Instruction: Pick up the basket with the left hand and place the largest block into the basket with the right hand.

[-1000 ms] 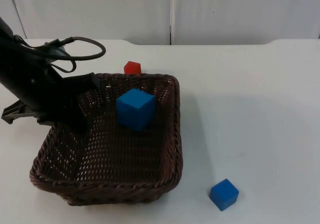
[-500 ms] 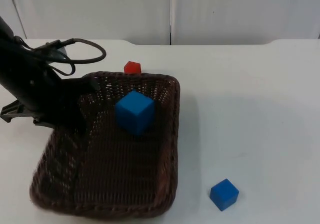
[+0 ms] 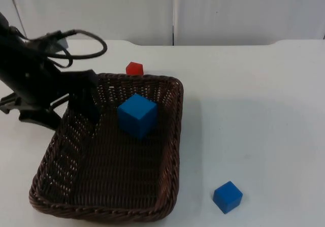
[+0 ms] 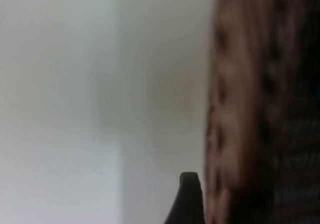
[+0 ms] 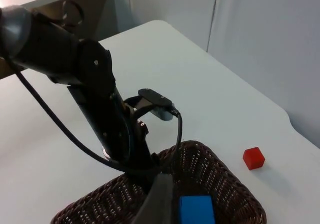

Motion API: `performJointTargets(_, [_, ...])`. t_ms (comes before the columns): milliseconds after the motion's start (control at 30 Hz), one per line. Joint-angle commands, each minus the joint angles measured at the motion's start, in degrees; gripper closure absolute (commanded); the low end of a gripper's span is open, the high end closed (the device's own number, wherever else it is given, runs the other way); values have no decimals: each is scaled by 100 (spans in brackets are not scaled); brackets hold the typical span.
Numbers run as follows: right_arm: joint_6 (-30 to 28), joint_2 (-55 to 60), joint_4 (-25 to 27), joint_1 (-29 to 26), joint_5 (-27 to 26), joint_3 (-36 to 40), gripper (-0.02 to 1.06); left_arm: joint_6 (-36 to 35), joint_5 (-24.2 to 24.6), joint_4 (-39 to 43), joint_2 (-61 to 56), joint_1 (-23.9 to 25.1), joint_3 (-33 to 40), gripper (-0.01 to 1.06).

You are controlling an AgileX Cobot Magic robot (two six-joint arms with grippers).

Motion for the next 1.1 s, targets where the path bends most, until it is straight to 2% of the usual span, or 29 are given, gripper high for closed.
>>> performJointTargets(0, [-45, -40, -35, 29, -127, 19, 26, 56, 170, 6, -257, 17, -13, 37])
performJointTargets(767, [-34, -40, -35, 29, -273, 19, 26, 296, 827, 1, -2999, -7, -13, 37])
performJointTargets(1067, [-32, -40, 15, 29, 80, 19, 26, 440, 1062, 36, -4001, -7, -13, 37])
